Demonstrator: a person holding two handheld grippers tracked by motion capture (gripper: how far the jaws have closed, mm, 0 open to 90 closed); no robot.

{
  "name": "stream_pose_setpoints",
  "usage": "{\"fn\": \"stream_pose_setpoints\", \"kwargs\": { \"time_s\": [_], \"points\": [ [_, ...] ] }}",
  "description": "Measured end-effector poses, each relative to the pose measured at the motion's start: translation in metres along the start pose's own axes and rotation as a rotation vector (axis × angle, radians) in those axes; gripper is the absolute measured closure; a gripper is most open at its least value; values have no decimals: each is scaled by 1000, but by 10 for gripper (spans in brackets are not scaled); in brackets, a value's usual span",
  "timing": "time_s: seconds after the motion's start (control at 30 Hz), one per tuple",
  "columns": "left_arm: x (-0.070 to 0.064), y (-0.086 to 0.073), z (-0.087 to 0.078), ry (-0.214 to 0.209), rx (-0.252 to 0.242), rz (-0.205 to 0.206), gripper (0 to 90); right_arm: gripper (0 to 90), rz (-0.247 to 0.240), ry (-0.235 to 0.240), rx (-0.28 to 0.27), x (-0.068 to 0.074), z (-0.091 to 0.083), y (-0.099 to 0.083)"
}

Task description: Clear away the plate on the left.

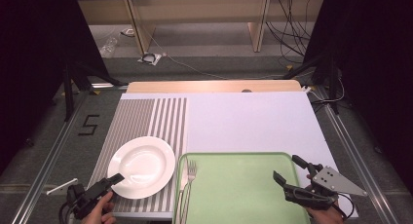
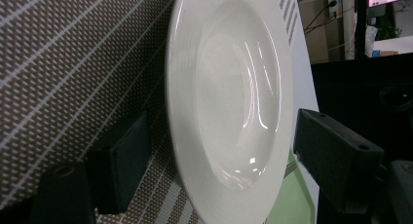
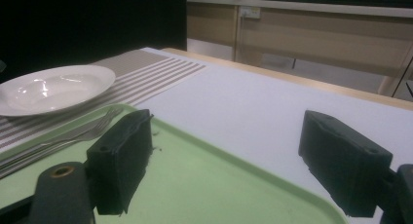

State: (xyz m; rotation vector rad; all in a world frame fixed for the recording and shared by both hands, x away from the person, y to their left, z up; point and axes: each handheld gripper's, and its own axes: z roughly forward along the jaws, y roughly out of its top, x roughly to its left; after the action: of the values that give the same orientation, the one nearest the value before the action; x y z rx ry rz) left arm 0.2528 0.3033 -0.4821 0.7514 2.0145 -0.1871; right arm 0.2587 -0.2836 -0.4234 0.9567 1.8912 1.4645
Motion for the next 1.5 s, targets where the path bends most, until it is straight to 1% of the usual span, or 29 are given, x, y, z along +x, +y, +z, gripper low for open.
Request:
{"fn": "stream_pose_setpoints", "kwargs": {
  "time_s": [0.07, 0.13, 0.23, 0.3, 0.37, 0.43, 0.47, 0.53, 0.63, 0.7, 0.83, 0.97, 1.23, 1.3, 1.37, 1.43, 1.5],
  "points": [
    [1, -3, 1, -5, -5, -17, 239, 206, 1, 0, 0, 0, 0, 0],
    [1, -5, 3, 1, -9, -34, 259, 206, 1, -2, 4, 0, 0, 0],
    [3, -8, 5, -11, -10, -62, 300, 206, 3, 2, 2, 0, 1, 0],
    [4, -9, 7, -24, -4, -78, 320, 206, 3, 2, 4, 1, 0, 0],
    [6, -9, 10, -16, 4, -92, 348, 206, 4, 1, 1, 0, 1, 0],
    [8, -11, 13, -20, 10, -121, 369, 206, 3, -1, 4, 0, 0, 0],
    [8, -11, 13, -22, 11, -129, 379, 206, 2, 0, 2, 0, 0, 0],
    [9, -13, 13, -24, 5, -144, 401, 206, 4, 0, 2, 0, 1, 0],
    [12, -15, 14, -29, -11, -177, 447, 206, 3, 2, 2, 0, 1, 0],
    [13, -15, 15, -36, -9, -187, 477, 206, 3, 2, 3, 0, 1, 0],
    [13, -16, 17, -46, -7, -199, 512, 206, 3, 1, 4, 1, 1, 0],
    [13, -16, 19, -23, 0, -199, 569, 207, 0, 2, 4, 1, 1, 0],
    [14, -17, 24, -2, 8, -193, 684, 206, 0, 9, -2, 2, 0, 0],
    [14, -17, 25, -6, 15, -193, 695, 206, 1, 9, -2, 2, 0, 0],
    [14, -17, 25, 1, 16, -193, 712, 206, 0, 9, -4, 2, 0, 0],
    [14, -17, 26, 8, 18, -204, 739, 206, 0, 8, -2, 2, 1, 0],
    [14, -17, 26, 5, 15, -218, 775, 206, -1, 10, -4, 2, 1, 0]
  ]
}}
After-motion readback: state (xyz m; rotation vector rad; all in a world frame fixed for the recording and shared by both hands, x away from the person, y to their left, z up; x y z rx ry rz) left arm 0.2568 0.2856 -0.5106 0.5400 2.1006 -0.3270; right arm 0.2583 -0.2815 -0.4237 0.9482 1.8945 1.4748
